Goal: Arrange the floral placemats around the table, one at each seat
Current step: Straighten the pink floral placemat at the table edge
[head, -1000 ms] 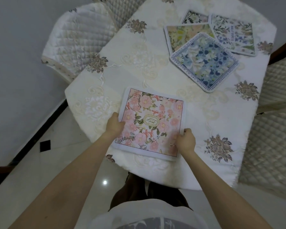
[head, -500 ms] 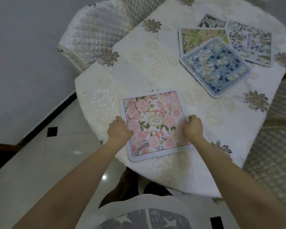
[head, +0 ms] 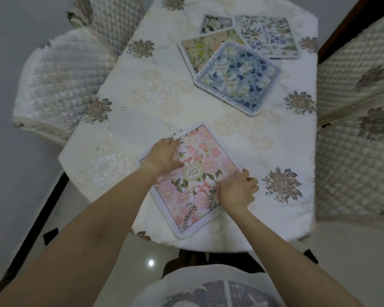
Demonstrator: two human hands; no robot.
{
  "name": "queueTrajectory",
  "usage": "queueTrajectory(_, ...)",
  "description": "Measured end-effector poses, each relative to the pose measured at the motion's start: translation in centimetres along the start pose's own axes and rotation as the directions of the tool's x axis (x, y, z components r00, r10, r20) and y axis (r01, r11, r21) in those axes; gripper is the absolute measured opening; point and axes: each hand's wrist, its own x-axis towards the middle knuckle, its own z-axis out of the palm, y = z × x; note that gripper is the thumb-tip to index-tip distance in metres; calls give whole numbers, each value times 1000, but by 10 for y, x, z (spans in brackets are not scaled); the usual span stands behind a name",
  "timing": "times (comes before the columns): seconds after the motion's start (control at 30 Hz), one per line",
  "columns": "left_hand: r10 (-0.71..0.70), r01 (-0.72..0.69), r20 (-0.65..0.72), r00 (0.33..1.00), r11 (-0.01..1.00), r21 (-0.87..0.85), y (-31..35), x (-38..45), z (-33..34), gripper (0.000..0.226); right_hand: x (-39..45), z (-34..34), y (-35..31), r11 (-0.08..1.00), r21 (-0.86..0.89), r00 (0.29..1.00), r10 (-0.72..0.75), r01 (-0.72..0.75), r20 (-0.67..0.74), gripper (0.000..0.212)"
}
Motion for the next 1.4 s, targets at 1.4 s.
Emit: queueTrajectory(1.4, -45, 41, -34, 998, 994, -105, -30, -101, 47, 95, -4, -4, 27, 633, -267, 685, -636, 726, 355, 91)
